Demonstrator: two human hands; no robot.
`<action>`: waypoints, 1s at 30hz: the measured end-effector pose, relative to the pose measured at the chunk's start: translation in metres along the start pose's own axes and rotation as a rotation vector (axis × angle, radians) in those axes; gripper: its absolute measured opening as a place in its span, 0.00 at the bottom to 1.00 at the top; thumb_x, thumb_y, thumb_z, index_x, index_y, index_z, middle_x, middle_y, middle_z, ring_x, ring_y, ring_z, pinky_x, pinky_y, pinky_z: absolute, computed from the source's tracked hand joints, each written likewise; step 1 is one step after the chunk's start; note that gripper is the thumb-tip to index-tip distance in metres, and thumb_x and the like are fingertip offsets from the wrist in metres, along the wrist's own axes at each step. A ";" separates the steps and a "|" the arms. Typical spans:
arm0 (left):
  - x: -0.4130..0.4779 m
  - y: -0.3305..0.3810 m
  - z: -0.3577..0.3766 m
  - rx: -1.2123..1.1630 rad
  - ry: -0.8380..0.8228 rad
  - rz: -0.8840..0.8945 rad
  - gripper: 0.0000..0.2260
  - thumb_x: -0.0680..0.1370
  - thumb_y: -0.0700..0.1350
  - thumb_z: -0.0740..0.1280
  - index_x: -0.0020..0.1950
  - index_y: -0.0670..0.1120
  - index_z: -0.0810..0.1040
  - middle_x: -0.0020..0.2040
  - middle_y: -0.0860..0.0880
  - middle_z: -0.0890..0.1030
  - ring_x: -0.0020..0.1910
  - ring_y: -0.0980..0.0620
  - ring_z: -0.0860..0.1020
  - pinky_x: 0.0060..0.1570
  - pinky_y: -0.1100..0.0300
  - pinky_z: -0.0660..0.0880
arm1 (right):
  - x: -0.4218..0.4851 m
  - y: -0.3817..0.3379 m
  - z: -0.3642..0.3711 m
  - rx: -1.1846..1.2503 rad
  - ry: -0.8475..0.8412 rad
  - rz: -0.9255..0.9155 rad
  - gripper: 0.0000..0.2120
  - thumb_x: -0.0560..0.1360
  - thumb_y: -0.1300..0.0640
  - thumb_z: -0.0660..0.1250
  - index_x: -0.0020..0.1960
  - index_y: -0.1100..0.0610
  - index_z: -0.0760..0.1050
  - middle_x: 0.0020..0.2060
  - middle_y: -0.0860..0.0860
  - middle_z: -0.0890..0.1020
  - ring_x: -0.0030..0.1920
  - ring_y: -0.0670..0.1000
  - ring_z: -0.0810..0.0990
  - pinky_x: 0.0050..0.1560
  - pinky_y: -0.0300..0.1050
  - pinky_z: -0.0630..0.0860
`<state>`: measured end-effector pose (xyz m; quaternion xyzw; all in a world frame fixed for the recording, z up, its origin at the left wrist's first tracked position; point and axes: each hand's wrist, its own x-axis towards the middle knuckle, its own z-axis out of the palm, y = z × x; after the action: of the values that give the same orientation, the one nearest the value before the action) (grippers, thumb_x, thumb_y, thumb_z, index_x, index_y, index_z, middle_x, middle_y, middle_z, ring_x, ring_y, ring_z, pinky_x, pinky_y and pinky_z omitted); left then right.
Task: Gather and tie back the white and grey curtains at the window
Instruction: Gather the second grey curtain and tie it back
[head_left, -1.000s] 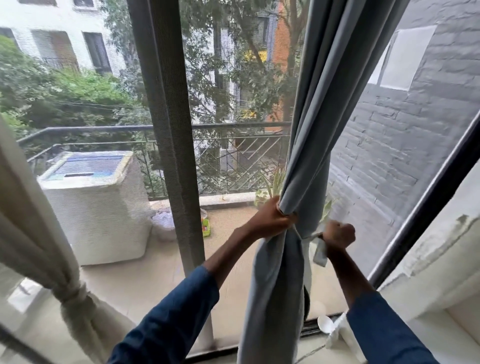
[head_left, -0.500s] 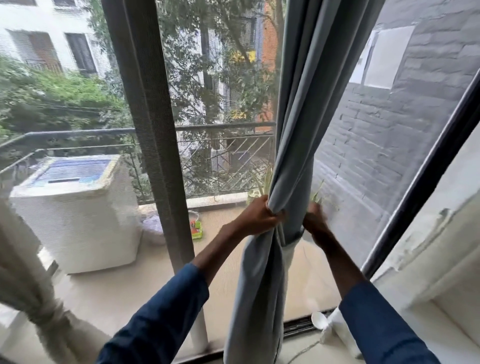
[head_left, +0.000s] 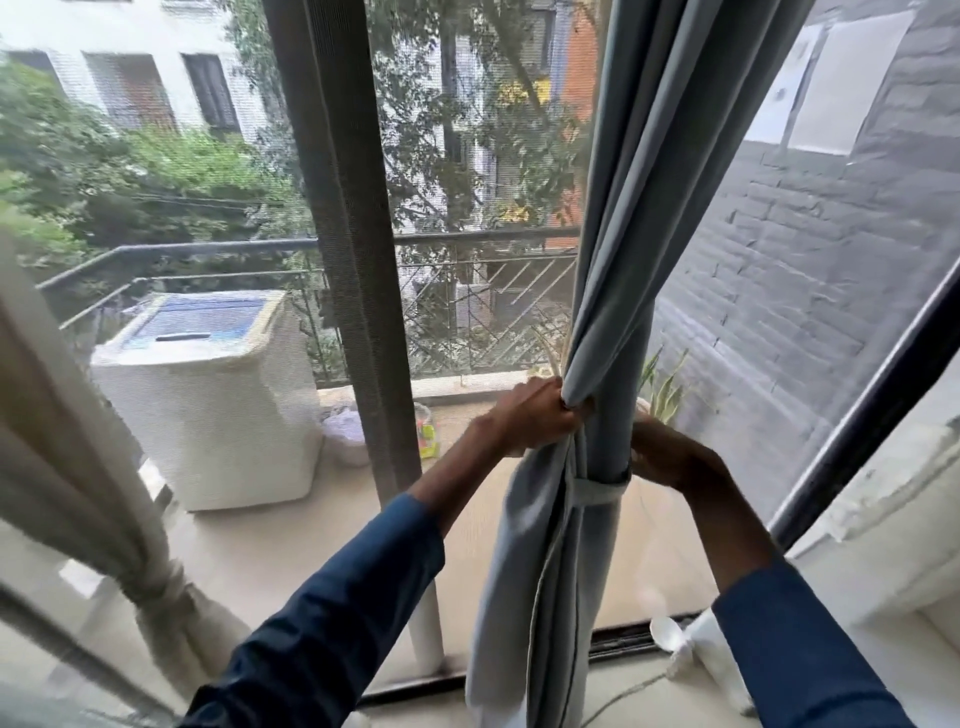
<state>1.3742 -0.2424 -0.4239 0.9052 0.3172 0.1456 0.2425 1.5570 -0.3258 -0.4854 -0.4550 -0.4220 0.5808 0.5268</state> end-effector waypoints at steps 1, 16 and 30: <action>0.000 0.000 0.003 -0.014 0.011 -0.011 0.13 0.79 0.54 0.64 0.52 0.45 0.76 0.47 0.41 0.81 0.43 0.39 0.79 0.39 0.53 0.74 | -0.002 0.004 0.001 -0.009 0.049 -0.015 0.23 0.68 0.51 0.79 0.60 0.59 0.82 0.59 0.57 0.83 0.62 0.56 0.81 0.60 0.52 0.79; 0.021 0.016 0.020 -0.251 0.108 -0.176 0.05 0.76 0.40 0.63 0.50 0.40 0.75 0.37 0.48 0.76 0.31 0.53 0.74 0.23 0.64 0.65 | -0.041 0.061 0.093 -1.073 0.744 -0.683 0.27 0.69 0.63 0.76 0.65 0.58 0.70 0.59 0.53 0.75 0.60 0.54 0.77 0.56 0.50 0.80; 0.019 0.001 0.014 -0.172 0.180 -0.273 0.09 0.77 0.48 0.66 0.53 0.45 0.77 0.33 0.54 0.75 0.26 0.56 0.74 0.21 0.67 0.67 | -0.060 0.048 0.091 -0.709 0.620 -0.837 0.15 0.72 0.70 0.72 0.57 0.60 0.84 0.53 0.51 0.86 0.55 0.50 0.84 0.55 0.51 0.81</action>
<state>1.3947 -0.2358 -0.4332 0.8128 0.4442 0.2184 0.3071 1.4594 -0.3907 -0.5063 -0.5455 -0.5590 -0.0085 0.6244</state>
